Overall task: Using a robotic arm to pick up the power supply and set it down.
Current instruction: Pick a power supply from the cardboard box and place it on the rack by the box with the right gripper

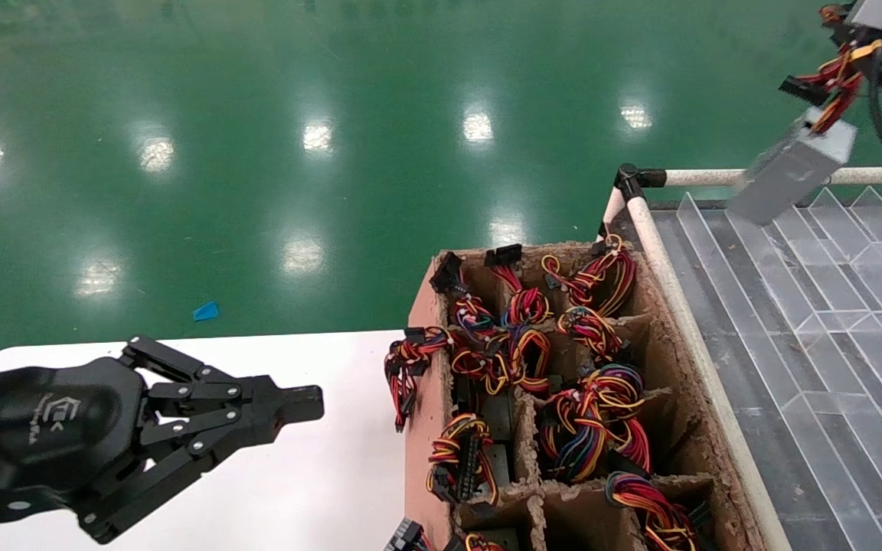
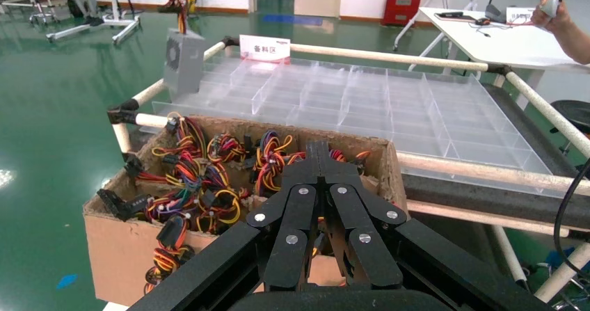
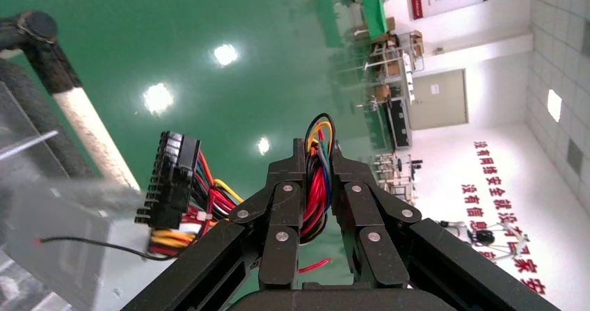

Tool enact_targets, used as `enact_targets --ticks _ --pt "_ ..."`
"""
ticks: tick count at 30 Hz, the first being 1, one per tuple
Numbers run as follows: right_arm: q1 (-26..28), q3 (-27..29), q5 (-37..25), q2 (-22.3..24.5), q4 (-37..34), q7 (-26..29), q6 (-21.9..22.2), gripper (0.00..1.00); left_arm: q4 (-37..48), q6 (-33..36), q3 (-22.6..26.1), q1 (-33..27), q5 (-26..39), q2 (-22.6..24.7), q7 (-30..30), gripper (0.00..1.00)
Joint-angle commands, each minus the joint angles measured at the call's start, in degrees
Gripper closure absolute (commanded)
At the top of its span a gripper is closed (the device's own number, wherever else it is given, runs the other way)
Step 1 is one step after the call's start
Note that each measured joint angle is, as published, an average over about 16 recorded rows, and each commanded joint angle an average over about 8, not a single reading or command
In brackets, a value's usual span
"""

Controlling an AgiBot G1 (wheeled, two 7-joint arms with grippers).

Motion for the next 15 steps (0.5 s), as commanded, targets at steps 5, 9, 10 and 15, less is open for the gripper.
enact_targets --ticks 5,9,10,15 --pt "-0.8 0.5 0.8 -0.6 -0.2 -0.7 -0.4 1.00 0.0 0.0 0.0 0.0 0.0 0.0 0.0 1.00" --pt "-1.1 0.7 1.1 -1.0 -0.2 -1.1 -0.7 1.00 0.0 0.0 0.0 0.0 0.0 0.0 0.0 1.00" --pt "-1.1 0.8 1.1 -1.0 -0.3 -1.2 -0.7 1.00 0.0 0.0 0.0 0.0 0.0 0.0 0.0 1.00" --pt "-1.5 0.7 1.0 -1.1 -0.6 -1.7 0.2 1.00 0.0 0.0 0.0 0.0 0.0 0.0 0.0 1.00"
